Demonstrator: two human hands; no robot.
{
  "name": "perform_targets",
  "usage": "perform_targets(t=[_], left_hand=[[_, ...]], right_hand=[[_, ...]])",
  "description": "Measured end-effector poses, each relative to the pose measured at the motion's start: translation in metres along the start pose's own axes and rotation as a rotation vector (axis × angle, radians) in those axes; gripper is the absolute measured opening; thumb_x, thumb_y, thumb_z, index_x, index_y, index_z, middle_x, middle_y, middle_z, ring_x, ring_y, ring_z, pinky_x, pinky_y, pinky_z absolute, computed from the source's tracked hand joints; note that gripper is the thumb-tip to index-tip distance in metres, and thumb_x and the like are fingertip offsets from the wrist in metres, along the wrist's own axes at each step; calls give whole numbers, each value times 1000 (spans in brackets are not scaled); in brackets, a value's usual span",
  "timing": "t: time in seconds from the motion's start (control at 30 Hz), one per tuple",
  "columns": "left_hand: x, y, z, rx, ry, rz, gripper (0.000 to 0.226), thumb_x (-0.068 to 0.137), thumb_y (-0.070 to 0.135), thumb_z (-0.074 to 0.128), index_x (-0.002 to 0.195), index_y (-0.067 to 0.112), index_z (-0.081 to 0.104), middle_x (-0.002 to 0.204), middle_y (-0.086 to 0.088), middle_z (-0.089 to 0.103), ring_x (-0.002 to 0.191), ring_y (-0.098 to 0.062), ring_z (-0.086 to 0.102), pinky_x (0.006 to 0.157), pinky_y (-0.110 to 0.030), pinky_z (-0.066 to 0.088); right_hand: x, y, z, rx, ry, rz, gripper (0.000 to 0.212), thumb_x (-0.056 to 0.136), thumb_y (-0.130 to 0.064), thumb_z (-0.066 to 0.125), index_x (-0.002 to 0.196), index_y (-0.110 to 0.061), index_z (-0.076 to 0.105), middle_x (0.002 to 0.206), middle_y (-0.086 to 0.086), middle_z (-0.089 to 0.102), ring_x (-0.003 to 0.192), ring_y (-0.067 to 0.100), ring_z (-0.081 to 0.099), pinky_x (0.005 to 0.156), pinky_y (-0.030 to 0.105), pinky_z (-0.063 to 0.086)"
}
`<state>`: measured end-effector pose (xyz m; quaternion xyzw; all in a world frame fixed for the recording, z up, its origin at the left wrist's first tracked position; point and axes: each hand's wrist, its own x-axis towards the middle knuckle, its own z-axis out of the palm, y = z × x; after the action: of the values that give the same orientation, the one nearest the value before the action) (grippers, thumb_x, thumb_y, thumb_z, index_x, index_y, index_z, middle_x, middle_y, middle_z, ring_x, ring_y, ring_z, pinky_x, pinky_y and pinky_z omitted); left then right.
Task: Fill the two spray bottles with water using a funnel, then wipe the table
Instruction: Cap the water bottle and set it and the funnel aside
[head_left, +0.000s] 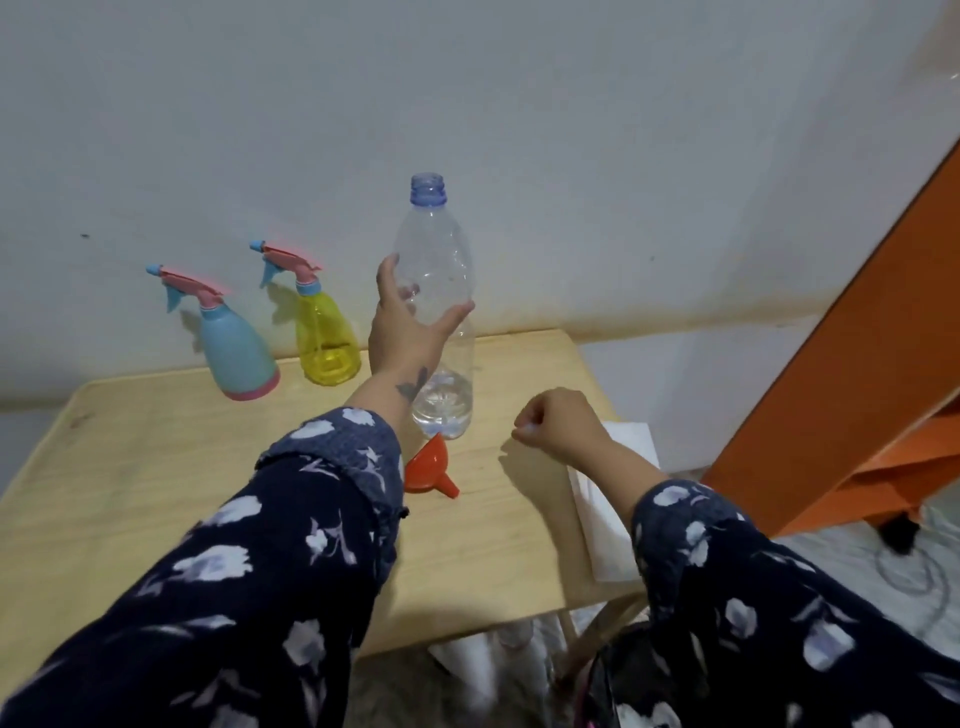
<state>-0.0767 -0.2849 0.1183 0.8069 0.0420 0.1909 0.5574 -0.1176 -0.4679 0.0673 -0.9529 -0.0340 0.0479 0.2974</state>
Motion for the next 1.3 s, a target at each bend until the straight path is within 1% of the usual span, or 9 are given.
perform_targets(t=[0.13, 0.27, 0.37, 0.6, 0.9, 1.0, 1.13, 1.2, 1.3], left_hand=[[2, 1, -1, -20, -11, -26, 97, 72, 41, 82, 147, 31, 20, 133, -3, 51, 120, -23, 53, 101, -41, 45], [3, 2, -2, -27, -26, -43, 101, 70, 42, 83, 147, 31, 20, 136, -4, 51, 124, -24, 52, 102, -44, 45], [2, 2, -2, -24, -31, -46, 99, 72, 40, 82, 147, 30, 19, 137, -3, 51, 126, -23, 51, 102, -40, 44], [2, 3, -2, 1, -32, -71, 98, 72, 44, 81, 147, 32, 19, 138, -2, 52, 128, -22, 50, 99, -37, 44], [2, 4, -3, 11, -57, -84, 95, 73, 45, 80, 145, 36, 19, 140, -2, 50, 129, -23, 49, 102, -43, 44], [4, 4, -7, -1, -64, -92, 96, 74, 44, 80, 146, 36, 18, 140, -1, 49, 128, -23, 48, 103, -42, 44], [4, 3, -8, -19, -82, -92, 95, 74, 43, 81, 145, 37, 18, 138, 0, 49, 127, -22, 48, 102, -42, 44], [5, 2, -9, -21, -82, -91, 95, 74, 43, 80, 145, 38, 18, 138, 0, 49, 127, -22, 48, 102, -42, 44], [4, 2, -9, -23, -77, -92, 95, 74, 43, 80, 145, 38, 18, 137, 1, 50, 127, -22, 49, 102, -41, 43]], right_hand=[[19, -53, -56, 124, 202, -175, 15, 79, -13, 70, 92, -8, 74, 92, 5, 74, 86, 16, 66, 76, 22, 47], [29, -103, -108, 322, 423, -312, 12, 78, -17, 75, 89, -12, 75, 79, -3, 70, 71, 4, 63, 67, 6, 45], [39, -130, -131, 401, 474, -360, 12, 78, -18, 76, 89, -13, 75, 75, -6, 68, 68, 0, 62, 62, -1, 43], [54, -172, -136, 165, 343, -541, 19, 79, -16, 75, 96, -7, 76, 94, 5, 74, 81, 9, 65, 77, 15, 48], [67, -193, -141, -69, 182, -594, 15, 80, -15, 73, 92, -8, 77, 96, 5, 75, 92, 15, 68, 79, 21, 49], [68, -191, -137, 17, 175, -553, 26, 82, -25, 73, 104, -10, 74, 103, 1, 73, 96, 12, 65, 83, 21, 47], [71, -176, -135, 347, -74, -418, 45, 90, -18, 63, 133, -13, 56, 124, 0, 62, 116, 11, 56, 105, 28, 41], [75, -170, -130, 459, -87, -371, 49, 90, -15, 62, 137, -11, 51, 123, 0, 61, 119, 16, 56, 109, 35, 41], [77, -167, -122, 539, -23, -334, 44, 87, -20, 68, 129, -10, 58, 117, 3, 65, 114, 18, 59, 105, 35, 45]])
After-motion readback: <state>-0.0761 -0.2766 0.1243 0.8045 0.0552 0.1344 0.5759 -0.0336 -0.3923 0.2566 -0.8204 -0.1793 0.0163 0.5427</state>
